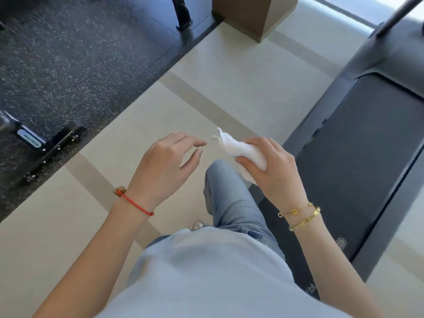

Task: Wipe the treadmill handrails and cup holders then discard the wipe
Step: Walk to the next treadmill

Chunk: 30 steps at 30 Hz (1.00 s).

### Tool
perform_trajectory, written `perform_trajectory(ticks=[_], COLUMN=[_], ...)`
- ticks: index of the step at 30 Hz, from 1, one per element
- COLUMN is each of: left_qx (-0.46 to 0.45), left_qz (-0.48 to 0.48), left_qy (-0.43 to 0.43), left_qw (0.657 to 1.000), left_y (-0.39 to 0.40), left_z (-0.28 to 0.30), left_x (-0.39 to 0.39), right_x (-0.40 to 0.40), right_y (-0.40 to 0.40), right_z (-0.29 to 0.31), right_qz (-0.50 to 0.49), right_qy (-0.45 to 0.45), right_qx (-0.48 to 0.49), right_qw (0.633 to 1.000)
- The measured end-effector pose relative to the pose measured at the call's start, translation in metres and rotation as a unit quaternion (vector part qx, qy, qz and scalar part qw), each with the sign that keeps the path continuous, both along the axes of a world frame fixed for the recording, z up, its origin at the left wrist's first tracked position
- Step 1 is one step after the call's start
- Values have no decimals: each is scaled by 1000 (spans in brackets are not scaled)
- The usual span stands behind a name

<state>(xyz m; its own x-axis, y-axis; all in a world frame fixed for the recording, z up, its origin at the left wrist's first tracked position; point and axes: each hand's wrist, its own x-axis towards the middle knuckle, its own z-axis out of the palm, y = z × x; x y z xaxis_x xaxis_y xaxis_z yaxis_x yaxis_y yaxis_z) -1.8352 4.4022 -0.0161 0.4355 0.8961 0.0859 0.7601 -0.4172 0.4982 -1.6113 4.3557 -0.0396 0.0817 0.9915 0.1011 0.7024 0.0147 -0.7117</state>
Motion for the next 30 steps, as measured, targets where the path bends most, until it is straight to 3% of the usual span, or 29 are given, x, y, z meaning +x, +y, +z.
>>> perform_trajectory(ticks=[7, 20, 30], left_qx=[19, 30, 54], left_qz=[-60, -187, -348], left_qy=[-17, -72, -103], left_qw=[998, 979, 930], left_y=[145, 394, 539], left_z=[-3, 28, 39], left_x=[50, 206, 332], right_x=[35, 155, 230], right_y=[115, 317, 407], right_z=[-4, 34, 50], right_qz=[-65, -170, -314], right_qy=[-20, -44, -76], right_qx=[39, 28, 53], right_qw=[997, 984, 945])
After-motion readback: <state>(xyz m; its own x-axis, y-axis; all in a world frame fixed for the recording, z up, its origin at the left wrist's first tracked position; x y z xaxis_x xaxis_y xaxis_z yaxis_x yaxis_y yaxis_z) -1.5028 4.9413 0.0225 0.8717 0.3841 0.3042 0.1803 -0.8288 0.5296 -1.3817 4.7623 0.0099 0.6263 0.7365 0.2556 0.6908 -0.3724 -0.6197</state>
